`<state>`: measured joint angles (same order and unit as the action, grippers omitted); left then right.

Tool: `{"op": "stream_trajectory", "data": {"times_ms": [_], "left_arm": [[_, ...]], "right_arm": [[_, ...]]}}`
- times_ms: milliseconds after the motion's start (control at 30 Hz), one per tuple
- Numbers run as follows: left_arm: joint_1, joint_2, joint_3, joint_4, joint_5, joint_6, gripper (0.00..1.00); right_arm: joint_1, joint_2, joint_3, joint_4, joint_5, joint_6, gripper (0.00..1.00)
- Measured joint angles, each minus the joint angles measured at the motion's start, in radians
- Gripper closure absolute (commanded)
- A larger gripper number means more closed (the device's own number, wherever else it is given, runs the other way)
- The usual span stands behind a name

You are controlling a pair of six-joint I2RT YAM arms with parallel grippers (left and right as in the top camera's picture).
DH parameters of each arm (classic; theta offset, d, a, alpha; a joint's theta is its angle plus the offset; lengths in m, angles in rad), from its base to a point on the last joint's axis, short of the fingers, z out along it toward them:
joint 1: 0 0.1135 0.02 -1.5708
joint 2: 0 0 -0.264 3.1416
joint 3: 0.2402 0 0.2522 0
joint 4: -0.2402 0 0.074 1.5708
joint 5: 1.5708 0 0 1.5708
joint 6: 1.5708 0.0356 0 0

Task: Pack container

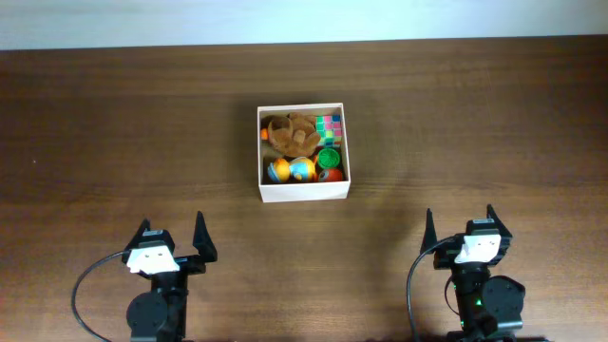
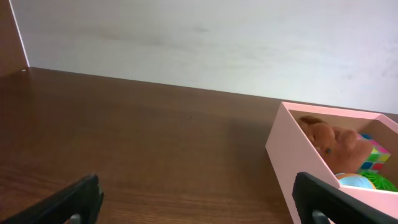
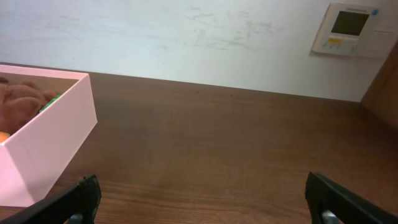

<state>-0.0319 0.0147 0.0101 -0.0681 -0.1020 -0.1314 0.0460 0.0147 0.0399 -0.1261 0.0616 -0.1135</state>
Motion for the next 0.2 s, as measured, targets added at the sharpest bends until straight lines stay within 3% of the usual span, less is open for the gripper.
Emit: {"op": "stream_trajectory", "data": {"times_ms": [200], "left_arm": [[0.000,0.000,0.000,0.000,0.000,0.000,0.01]], "right_arm": [[0.000,0.000,0.000,0.000,0.000,0.000,0.01]]}}
